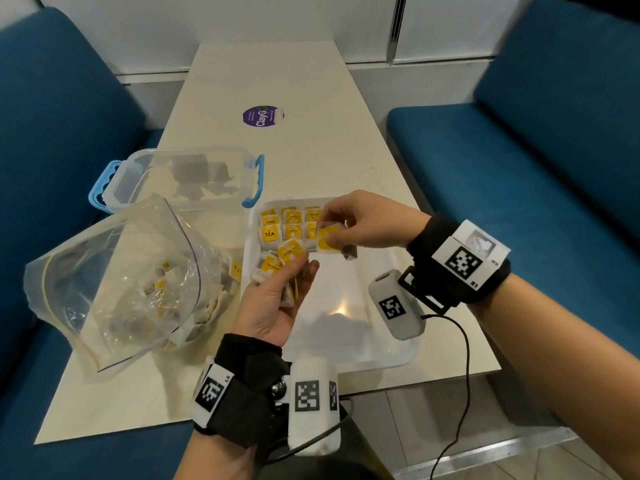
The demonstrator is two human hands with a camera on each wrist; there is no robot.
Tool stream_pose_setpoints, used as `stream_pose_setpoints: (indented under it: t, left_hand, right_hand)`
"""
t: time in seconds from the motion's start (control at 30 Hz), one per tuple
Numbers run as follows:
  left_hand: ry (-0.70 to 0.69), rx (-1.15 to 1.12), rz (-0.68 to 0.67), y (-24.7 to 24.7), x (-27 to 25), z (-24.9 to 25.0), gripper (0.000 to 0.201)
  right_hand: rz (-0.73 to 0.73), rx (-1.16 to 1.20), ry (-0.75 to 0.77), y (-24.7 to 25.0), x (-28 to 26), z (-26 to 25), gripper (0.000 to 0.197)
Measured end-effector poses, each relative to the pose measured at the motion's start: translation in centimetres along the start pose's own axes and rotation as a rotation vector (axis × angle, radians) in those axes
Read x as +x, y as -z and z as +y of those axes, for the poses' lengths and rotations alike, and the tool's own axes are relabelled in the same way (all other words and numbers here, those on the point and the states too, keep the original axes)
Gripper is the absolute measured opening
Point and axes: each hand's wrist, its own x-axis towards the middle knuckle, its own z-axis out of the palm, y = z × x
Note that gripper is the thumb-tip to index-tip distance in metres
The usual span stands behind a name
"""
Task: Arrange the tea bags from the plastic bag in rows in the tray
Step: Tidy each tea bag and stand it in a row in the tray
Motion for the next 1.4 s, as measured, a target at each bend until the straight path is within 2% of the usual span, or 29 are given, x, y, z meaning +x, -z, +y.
stream_pose_setpoints:
  t: [0.13,0.2,0.4,0.67,0.8,0.97,1.07,1.17,1.27,1.4]
  left_hand:
    - [-0.05,0.023,-0.007,-0.2,0.1,0.1,0.03]
    - [-0.068,0.072,-0.014,-0.2,0.2,0.1,0.029]
    - [-0.145,0.309,-0.033,0.3,0.1,-0.2,0.018]
    - [-0.119,0.331,-0.109,0.1,-0.1,-0.4,0.022]
    - [-0.098,0.356,-0.13,0.1,-0.2,-0.3,0.021]
    - [-0.06,0.343,-0.144,-0.1,-0.5,-0.5,0.018]
    - [-0.048,0.298,-0.153,-0.1,-0.6,-0.4,0.024]
    - [-0.047,0.259,-0.146,-0.1,-0.6,-0.2,0.021]
    - [-0.05,0.209,-0.109,0.1,-0.5,0.0,0.01]
    - [-0.051,0.171,-0.074,0.5,-0.3,0.3,0.011]
  right_hand:
    - [-0.076,-0.262,-0.024,0.6,-0.1,-0.4,0.023]
    - [-0.085,-0.296,-0.026,0.5,-0.1,-0.5,0.022]
    - [-0.004,0.068,0.035,0.7,-0.3,-0.7,0.009]
    - [0.117,0.108,-0.012,-0.3,1.1,-0.1,0.011]
    - [0.143,0.179,0.056,-0.7,1.4,-0.2,0.02]
    - [0.141,0.167,0.092,-1.1,2.1,-0.3,0.019]
    - [0.226,0.179,0.055,-1.4,2.4,0.1,0.017]
    - [0.31,0.32,0.017,-1.4,2.6,0.7,0.01]
    - [0.297,0.44,-0.005,-1.0,2.5,1.1,0.014]
    - [0.235,0.378,-0.067,-0.3,2.0,1.2,0.015]
